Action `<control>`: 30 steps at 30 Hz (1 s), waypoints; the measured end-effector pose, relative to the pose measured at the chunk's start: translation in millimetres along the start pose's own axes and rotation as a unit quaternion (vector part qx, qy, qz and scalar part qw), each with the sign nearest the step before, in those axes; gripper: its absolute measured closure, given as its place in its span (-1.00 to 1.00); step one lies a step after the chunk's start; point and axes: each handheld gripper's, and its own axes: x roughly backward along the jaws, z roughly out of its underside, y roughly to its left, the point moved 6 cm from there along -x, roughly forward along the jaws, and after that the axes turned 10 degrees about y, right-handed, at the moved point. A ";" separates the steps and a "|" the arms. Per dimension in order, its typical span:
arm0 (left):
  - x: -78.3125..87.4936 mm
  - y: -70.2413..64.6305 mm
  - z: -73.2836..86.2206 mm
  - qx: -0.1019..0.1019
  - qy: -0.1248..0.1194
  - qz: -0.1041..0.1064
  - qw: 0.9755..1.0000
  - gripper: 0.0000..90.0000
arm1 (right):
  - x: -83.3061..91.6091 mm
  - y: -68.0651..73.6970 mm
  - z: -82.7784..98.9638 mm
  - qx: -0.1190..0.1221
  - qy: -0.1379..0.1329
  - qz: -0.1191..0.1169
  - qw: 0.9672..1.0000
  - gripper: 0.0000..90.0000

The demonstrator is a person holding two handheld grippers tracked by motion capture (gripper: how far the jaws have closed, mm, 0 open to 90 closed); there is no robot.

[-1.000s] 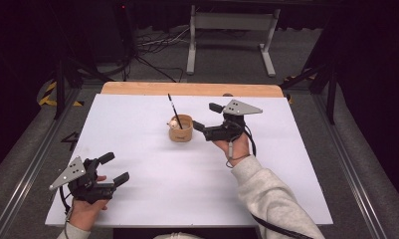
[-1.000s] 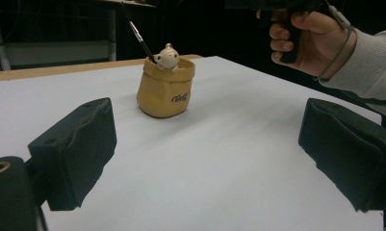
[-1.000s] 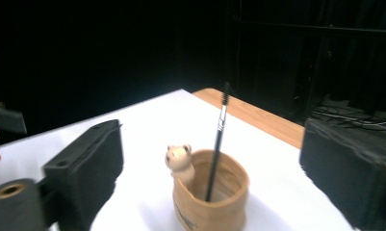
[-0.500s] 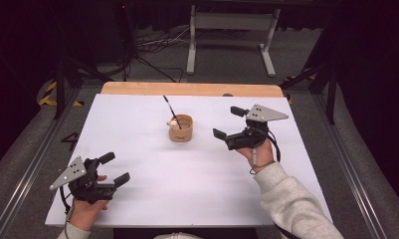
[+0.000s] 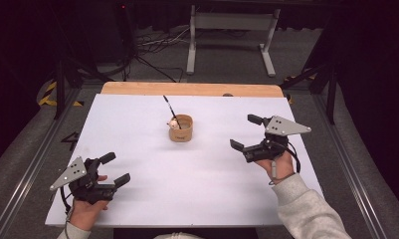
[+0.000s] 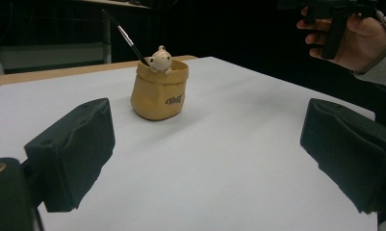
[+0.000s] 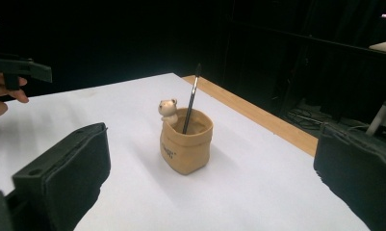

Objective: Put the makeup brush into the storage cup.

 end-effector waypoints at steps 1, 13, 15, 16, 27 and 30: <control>-0.1 -0.2 0.1 0.000 0.000 0.001 1.000 -0.87 | 1.6 0.1 1.9 0.000 0.000 -0.001 1.000 -1.00; -0.7 -1.9 1.1 -0.007 0.003 0.014 1.000 -0.89 | 15.4 8.0 27.6 0.009 -0.008 -0.003 1.000 -1.00; -0.7 -2.5 1.0 -0.009 0.002 0.018 1.000 -0.90 | 17.5 8.9 33.4 0.009 -0.006 0.000 1.000 -1.00; -0.8 -3.1 1.0 -0.009 0.001 0.020 1.000 -0.90 | 18.2 9.2 34.9 0.012 -0.010 0.001 1.000 -1.00; -0.5 -2.9 1.9 -0.009 0.001 0.038 0.999 -0.92 | 18.3 14.3 60.0 0.004 -0.014 0.001 1.000 -1.00; -0.9 -2.9 2.3 -0.012 0.003 0.042 0.999 -0.92 | 17.1 15.8 65.2 0.003 -0.017 0.000 1.000 -1.00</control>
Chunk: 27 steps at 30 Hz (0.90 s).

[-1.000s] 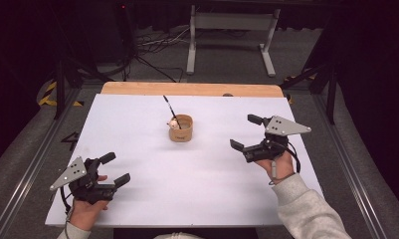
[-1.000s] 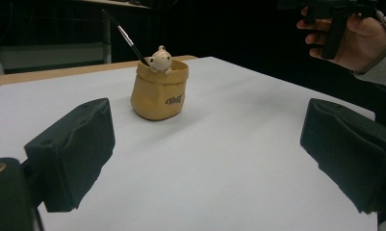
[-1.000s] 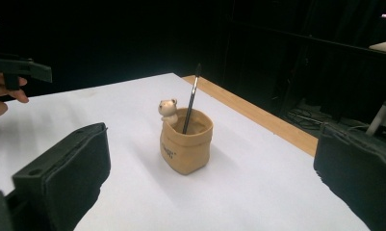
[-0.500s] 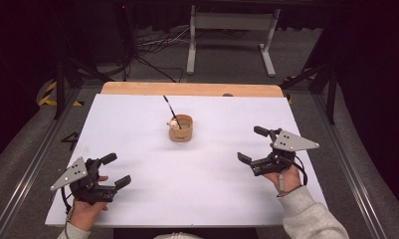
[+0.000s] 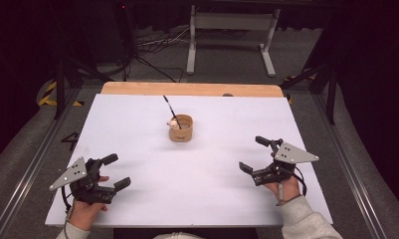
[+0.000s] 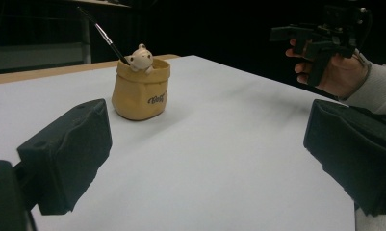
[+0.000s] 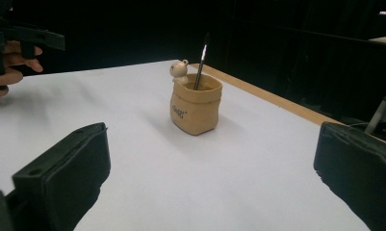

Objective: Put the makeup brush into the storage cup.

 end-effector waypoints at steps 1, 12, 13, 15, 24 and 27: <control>-0.5 -0.3 0.2 -0.002 0.000 0.002 1.000 -0.92 | -0.3 0.5 1.9 -0.001 -0.001 -0.001 1.000 -1.00; -4.5 -0.8 4.1 -0.005 0.011 0.009 1.000 -0.92 | -4.9 5.3 21.0 -0.016 -0.002 0.002 1.000 -1.00; -4.8 -0.2 4.6 -0.003 0.011 0.006 1.000 -0.92 | -5.0 5.5 21.9 -0.018 -0.003 0.003 1.000 -1.00; -5.3 0.3 5.2 0.000 0.011 0.006 1.000 -0.92 | -5.1 5.3 23.4 -0.022 -0.005 0.004 1.000 -1.00; -7.7 3.0 8.4 0.010 0.013 0.007 1.000 -0.92 | -6.8 7.7 32.1 -0.028 -0.005 0.009 1.000 -1.00; -8.1 3.4 8.6 0.010 0.012 0.007 1.000 -0.92 | -7.9 8.0 34.2 -0.030 -0.002 0.008 1.000 -1.00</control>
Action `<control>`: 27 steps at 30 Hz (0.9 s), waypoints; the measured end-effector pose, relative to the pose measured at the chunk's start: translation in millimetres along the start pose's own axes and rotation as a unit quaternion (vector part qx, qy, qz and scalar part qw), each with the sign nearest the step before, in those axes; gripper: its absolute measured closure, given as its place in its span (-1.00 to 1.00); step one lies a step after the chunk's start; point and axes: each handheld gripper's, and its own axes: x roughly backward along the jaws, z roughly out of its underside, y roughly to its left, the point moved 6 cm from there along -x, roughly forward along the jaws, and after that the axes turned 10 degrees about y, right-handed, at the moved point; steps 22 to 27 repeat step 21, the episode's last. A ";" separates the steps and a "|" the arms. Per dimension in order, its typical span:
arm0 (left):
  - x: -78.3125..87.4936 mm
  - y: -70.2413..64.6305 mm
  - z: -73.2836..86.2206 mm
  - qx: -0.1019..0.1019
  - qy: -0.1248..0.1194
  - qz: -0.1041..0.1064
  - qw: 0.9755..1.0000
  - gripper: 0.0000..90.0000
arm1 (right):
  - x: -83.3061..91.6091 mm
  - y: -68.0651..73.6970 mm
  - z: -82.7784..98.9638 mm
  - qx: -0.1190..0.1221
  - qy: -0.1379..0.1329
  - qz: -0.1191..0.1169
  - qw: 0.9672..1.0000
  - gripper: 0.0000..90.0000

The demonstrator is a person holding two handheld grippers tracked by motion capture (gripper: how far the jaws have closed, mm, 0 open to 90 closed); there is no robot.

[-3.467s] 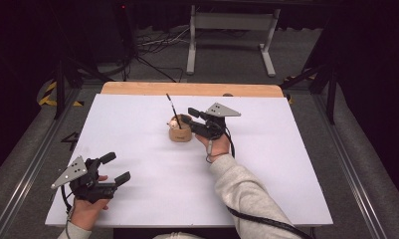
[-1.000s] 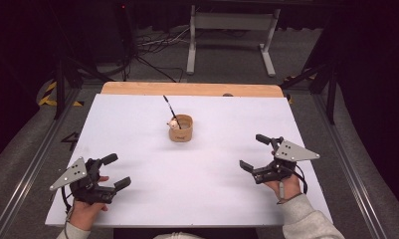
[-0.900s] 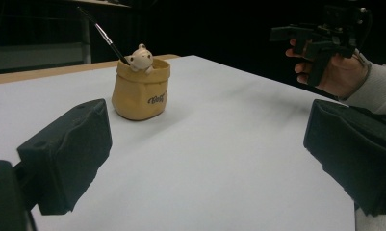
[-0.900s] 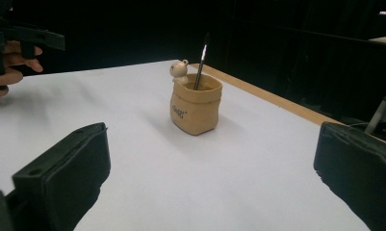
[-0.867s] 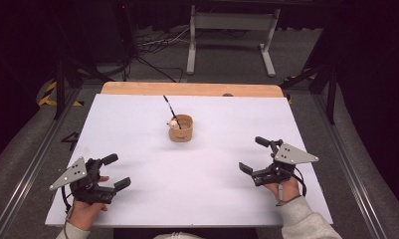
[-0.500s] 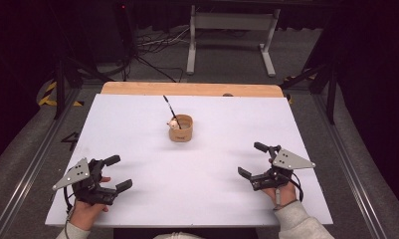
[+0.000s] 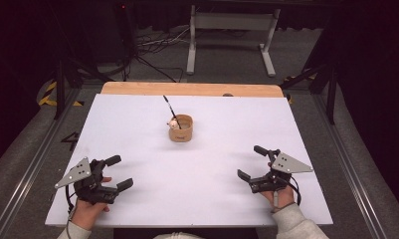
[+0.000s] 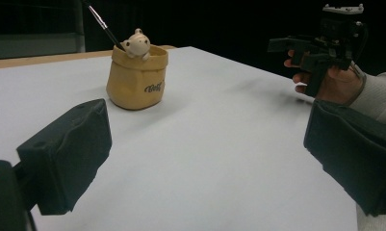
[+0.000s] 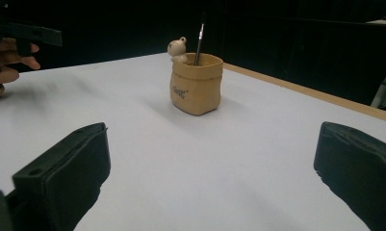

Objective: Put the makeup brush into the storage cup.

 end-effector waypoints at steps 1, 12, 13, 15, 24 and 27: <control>-0.2 0.4 0.3 0.001 -0.001 -0.001 1.000 -0.92 | -0.6 0.0 1.0 -0.002 0.000 0.000 1.000 -1.00; 0.3 5.3 0.7 0.008 -0.015 -0.012 1.000 -0.93 | -3.0 -2.0 7.8 -0.012 0.011 0.006 1.000 -1.00; 0.3 5.3 0.9 0.009 -0.014 -0.012 1.000 -0.93 | -3.2 -2.1 8.5 -0.012 0.014 0.006 1.000 -1.00; 0.1 5.3 1.0 0.007 -0.014 -0.013 1.000 -0.93 | -3.7 -2.1 9.0 -0.012 0.015 0.004 1.000 -1.00; 1.3 5.3 -0.1 0.003 -0.017 -0.021 1.000 -0.93 | -3.1 -1.7 8.0 -0.015 0.007 -0.002 1.000 -1.00; 1.3 5.3 -0.1 0.003 -0.017 -0.021 1.000 -0.93 | -3.1 -1.7 8.0 -0.015 0.007 -0.002 1.000 -1.00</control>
